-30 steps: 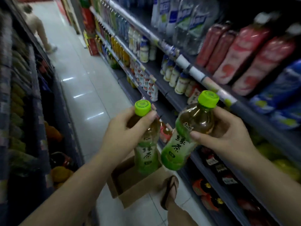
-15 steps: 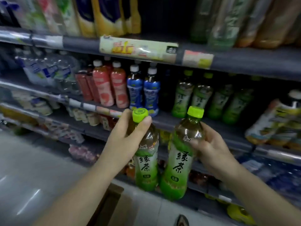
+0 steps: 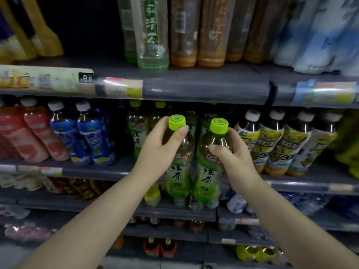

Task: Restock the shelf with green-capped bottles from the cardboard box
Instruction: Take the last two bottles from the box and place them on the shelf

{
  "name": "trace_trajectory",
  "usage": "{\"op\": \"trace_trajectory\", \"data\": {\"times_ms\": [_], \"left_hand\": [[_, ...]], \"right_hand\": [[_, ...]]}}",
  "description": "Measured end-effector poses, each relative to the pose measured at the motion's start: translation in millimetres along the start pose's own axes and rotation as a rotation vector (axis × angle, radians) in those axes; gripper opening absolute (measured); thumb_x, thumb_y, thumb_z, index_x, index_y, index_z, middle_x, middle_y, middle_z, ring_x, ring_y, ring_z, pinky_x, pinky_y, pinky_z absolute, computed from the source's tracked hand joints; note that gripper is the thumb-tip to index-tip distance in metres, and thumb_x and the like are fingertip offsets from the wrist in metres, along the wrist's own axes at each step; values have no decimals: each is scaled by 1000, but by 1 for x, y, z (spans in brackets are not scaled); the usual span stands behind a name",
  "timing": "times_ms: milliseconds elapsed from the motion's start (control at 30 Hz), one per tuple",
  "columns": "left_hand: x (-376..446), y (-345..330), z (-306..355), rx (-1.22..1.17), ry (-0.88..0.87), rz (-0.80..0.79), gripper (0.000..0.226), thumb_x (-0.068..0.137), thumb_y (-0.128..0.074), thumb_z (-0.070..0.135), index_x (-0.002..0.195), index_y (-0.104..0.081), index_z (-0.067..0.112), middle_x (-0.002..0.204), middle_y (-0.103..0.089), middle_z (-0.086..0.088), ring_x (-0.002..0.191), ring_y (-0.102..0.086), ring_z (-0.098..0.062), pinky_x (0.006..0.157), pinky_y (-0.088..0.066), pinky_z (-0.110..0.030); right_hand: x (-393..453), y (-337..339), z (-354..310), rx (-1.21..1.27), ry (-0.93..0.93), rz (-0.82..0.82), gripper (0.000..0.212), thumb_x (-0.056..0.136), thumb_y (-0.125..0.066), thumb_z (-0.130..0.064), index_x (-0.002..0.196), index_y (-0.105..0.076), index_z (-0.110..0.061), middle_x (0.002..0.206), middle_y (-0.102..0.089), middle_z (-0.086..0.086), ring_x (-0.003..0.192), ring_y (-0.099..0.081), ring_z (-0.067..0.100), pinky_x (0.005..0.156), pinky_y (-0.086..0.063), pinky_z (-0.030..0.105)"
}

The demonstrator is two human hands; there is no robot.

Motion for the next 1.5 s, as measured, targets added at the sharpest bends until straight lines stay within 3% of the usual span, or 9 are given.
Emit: {"op": "trace_trajectory", "data": {"times_ms": [167,433,667,800,967,1100,1233,1367,1500], "left_hand": [[27,-10,-23,-34,5,61,25,88,-53,50,99,-63,30,98,-66,19,94,-58,7,80,-43,-8],[57,-20,-36,-68,17,66,14,89,-56,44,103,-56,48,102,-61,41,102,-52,20,78,-35,4],[67,-31,-56,-33,57,28,20,88,-57,47,105,-51,53,101,-59,40,101,-51,22,80,-36,4],[72,-35,-60,2,84,7,18,89,-55,47,97,-48,61,94,-52,54,95,-47,29,75,-34,6],[78,-39,-59,-5,99,-5,26,92,-53,43,93,-46,68,92,-48,58,94,-43,33,74,-30,9],[78,-41,-63,-12,84,0,21,93,-53,38,100,-48,58,97,-55,46,97,-47,28,78,-31,8],[79,-43,-61,48,80,-34,17,94,-50,40,109,-48,48,113,-56,23,102,-49,16,86,-33,-3],[79,-41,-59,188,124,-59,40,92,-48,48,129,-49,33,135,-48,2,122,-44,-12,98,-31,-26],[78,-40,-52,288,141,-51,48,93,-48,48,131,-50,19,133,-53,-5,122,-48,-21,98,-36,-27]], "right_hand": [[30,12,12,-19,54,48,35,70,-68,-24,104,-61,-26,96,-70,-3,94,-67,19,77,-57,32],[62,17,29,-33,76,89,34,74,-67,-18,97,-65,-43,98,-73,-12,92,-69,8,68,-54,18],[76,16,38,-89,85,85,36,70,-69,-29,104,-63,-39,103,-72,-10,96,-68,7,71,-54,18],[80,17,37,-121,91,98,35,74,-68,-24,107,-61,-36,102,-71,-14,95,-67,4,71,-52,14],[81,15,39,-152,77,107,34,75,-65,-18,103,-60,-36,93,-71,-23,91,-67,-2,70,-50,9],[79,14,45,-139,39,128,30,76,-63,-23,103,-62,-38,98,-72,-17,94,-66,0,74,-51,13],[79,14,42,-281,5,172,22,81,-60,-37,101,-57,-46,119,-61,0,112,-57,12,99,-46,34],[75,17,39,-429,30,193,29,90,-59,-33,114,-44,-27,114,-57,-5,107,-53,7,91,-41,21],[74,15,33,-433,-18,165,33,92,-58,-27,117,-37,-20,117,-53,-1,112,-50,12,95,-38,25]]}}
Point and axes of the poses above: each hand's wrist, its own x-axis towards the middle knuckle, its own y-axis out of the back of the hand, z = x × y, the point moved 3 cm from there along x, towards the middle knuckle
